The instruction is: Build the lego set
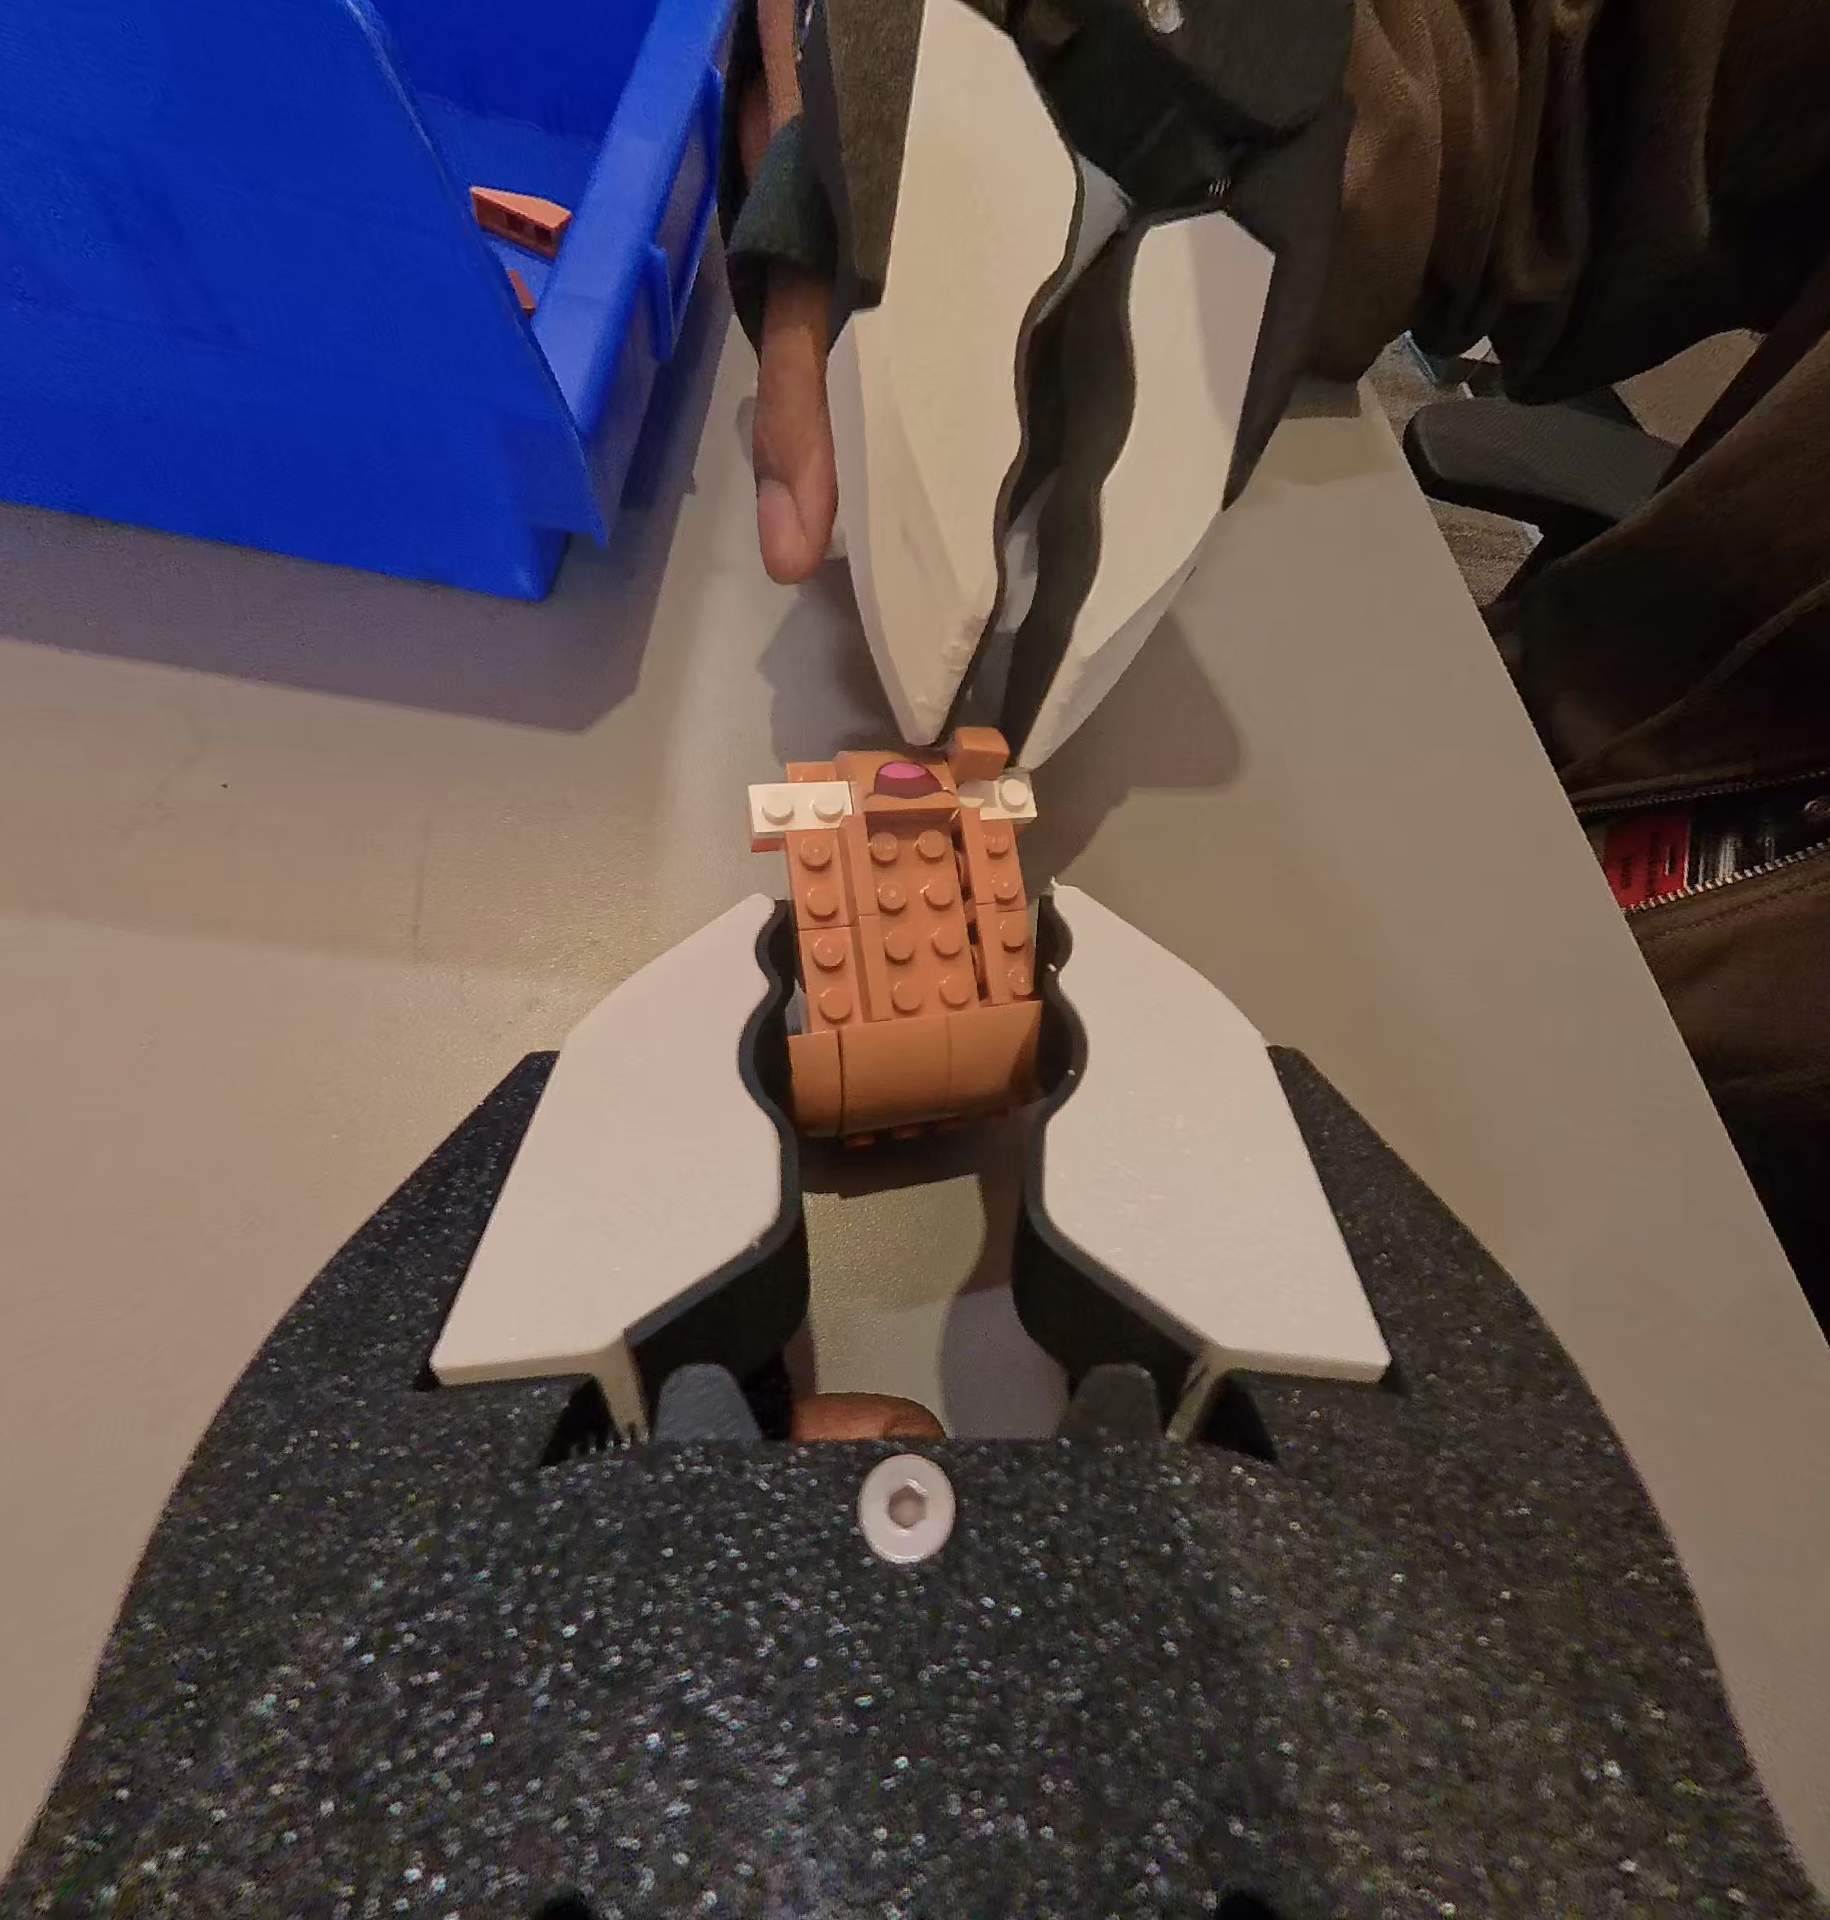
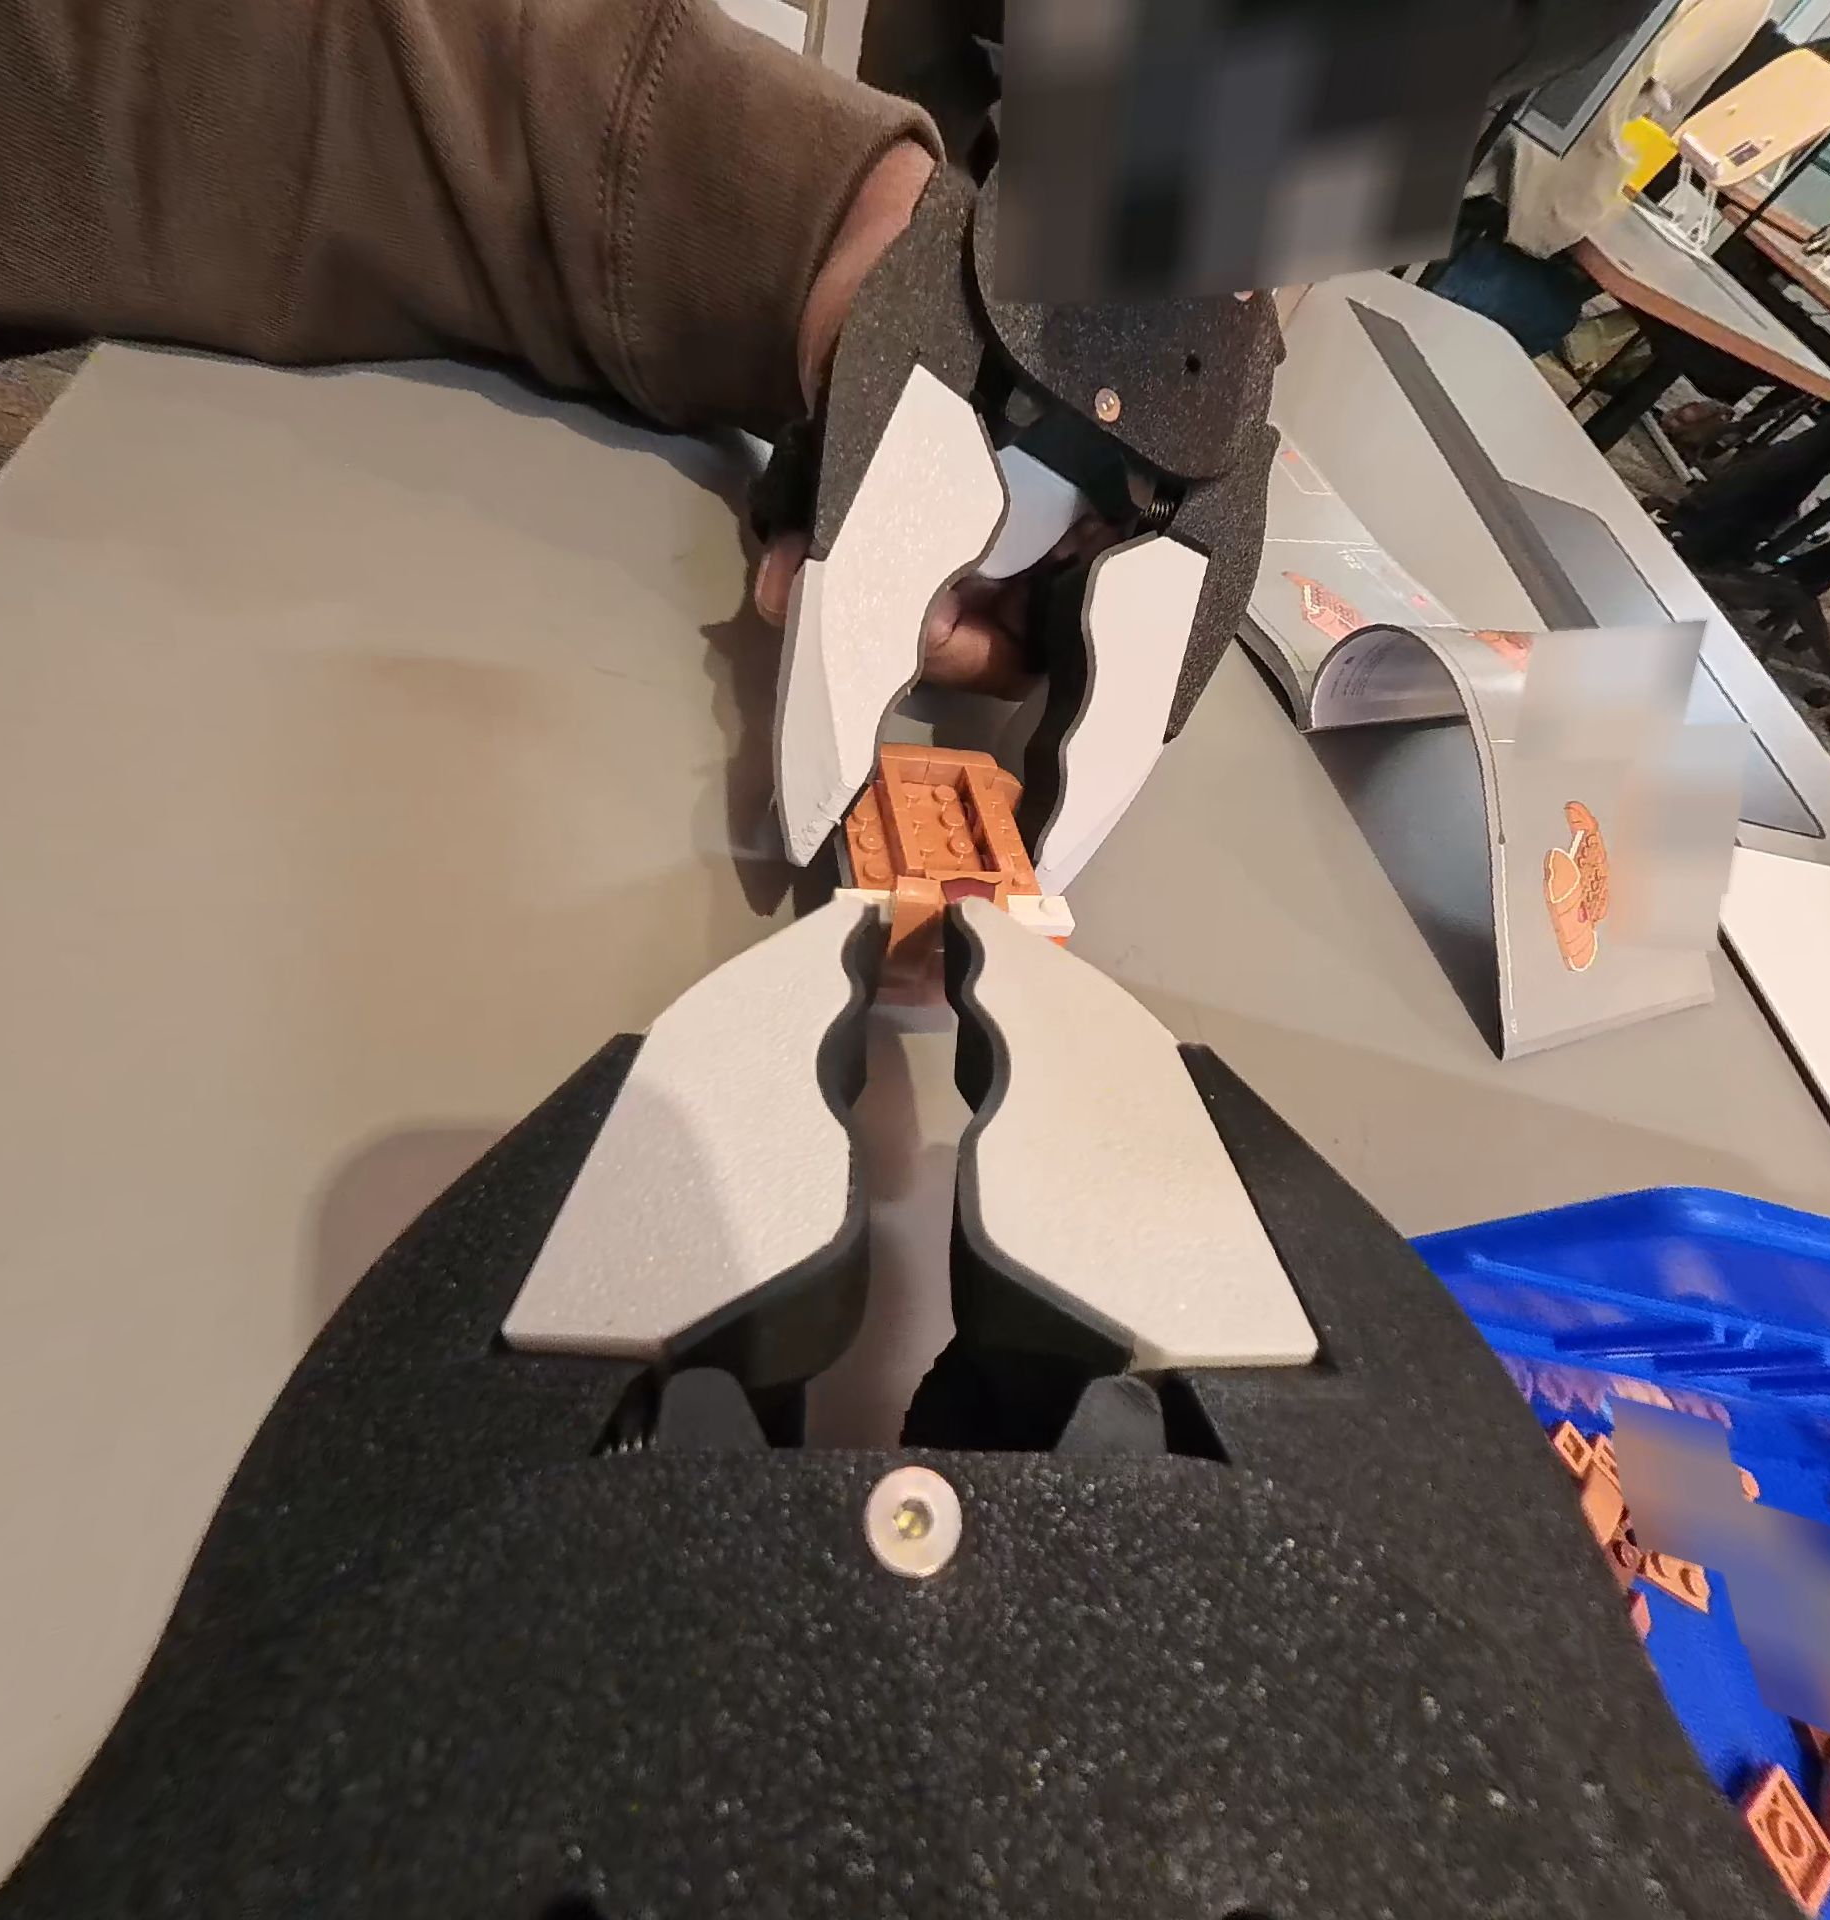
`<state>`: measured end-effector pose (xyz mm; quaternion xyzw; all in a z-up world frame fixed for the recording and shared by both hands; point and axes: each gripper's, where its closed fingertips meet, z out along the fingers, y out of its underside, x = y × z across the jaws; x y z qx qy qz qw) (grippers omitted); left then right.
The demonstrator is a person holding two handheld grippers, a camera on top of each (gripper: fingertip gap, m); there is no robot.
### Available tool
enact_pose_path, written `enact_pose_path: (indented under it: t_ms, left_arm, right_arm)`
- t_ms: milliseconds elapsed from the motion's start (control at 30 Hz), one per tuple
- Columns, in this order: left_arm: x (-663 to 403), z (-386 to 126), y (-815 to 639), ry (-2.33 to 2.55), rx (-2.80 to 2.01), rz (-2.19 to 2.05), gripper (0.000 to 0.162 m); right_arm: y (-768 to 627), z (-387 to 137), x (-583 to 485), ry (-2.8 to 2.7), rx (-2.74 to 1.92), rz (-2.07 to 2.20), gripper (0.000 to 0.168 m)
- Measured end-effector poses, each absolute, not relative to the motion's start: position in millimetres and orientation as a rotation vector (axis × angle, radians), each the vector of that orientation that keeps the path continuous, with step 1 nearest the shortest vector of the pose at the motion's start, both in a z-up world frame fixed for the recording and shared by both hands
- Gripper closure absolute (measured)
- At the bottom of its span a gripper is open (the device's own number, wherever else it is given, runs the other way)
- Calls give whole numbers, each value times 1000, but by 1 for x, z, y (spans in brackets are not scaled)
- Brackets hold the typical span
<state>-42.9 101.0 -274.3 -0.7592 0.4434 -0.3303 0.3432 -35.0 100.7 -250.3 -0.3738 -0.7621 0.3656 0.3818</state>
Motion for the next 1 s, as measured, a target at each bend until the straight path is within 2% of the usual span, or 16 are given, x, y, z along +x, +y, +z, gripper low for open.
enact_pose_path:
  t_ms: [500, 700, 1000]
  left_arm:
    - [-43, -267, 99, 1097, -1957, -958, 118]
    - [-43, -262, 94, 1055, -1950, -1058, 118]
    - [-41, -260, 90, 1051, -1947, -1119, 118]
  right_arm:
    - [98, -242, -33, -1925, -883, 923, 150]
    - [90, -230, -29, -1890, -659, 815, 143]
    - [79, -242, -31, -1891, -405, 563, 129]
